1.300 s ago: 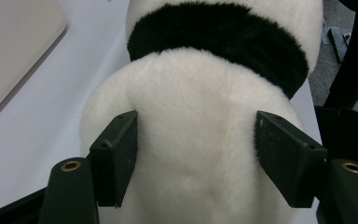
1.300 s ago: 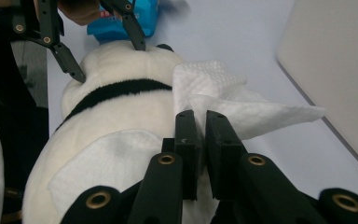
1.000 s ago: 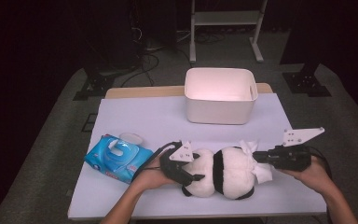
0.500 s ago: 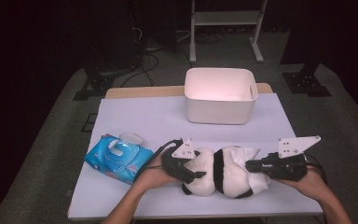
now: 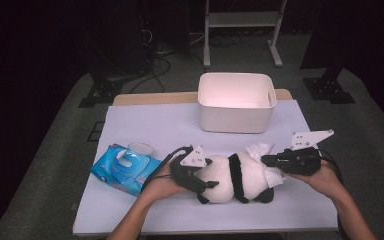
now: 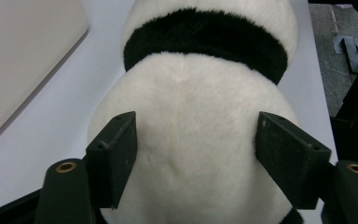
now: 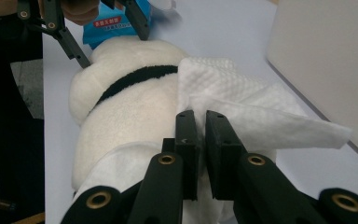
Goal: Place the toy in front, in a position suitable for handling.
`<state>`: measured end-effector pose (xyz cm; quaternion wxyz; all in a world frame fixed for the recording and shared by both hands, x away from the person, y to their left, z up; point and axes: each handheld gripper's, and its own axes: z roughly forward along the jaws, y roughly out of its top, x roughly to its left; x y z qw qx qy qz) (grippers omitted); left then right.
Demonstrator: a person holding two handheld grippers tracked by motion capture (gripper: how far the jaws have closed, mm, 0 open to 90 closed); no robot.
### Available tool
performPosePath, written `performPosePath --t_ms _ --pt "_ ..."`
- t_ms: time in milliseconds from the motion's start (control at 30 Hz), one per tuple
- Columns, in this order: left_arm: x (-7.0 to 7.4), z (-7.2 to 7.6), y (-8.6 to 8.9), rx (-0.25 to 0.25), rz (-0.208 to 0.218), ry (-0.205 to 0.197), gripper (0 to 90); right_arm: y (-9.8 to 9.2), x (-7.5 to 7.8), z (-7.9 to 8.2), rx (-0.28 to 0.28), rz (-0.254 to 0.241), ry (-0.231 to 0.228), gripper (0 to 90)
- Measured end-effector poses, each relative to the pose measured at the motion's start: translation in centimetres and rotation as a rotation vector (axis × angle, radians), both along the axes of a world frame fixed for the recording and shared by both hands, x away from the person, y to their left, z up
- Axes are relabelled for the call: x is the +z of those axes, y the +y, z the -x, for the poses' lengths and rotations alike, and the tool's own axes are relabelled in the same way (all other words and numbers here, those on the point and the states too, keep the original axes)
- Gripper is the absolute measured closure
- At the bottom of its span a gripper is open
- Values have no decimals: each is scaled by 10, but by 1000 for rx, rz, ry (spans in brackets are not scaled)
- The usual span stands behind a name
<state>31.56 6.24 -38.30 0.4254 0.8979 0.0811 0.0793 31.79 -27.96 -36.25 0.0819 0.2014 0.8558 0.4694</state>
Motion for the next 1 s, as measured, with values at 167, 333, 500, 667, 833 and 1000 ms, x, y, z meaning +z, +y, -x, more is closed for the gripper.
performPosePath --t_ms 167,333,500,667,833,1000 --pt "-3 2 -3 2 13 7 321 -2 -1 13 6 12 -15 832" --pt "-3 3 -6 13 7 -1 322 -5 -3 35 22 -1 -47 831" --pt "-3 3 -5 16 13 5 322 -4 -10 51 43 4 -53 832" --pt "-4 2 -5 16 17 7 321 -13 -21 58 34 -19 -31 832" --pt "-4 2 -6 15 13 9 321 -18 -24 60 24 -27 -21 833" --pt "-5 2 -6 14 19 12 321 -3 -10 53 56 -32 -52 833"
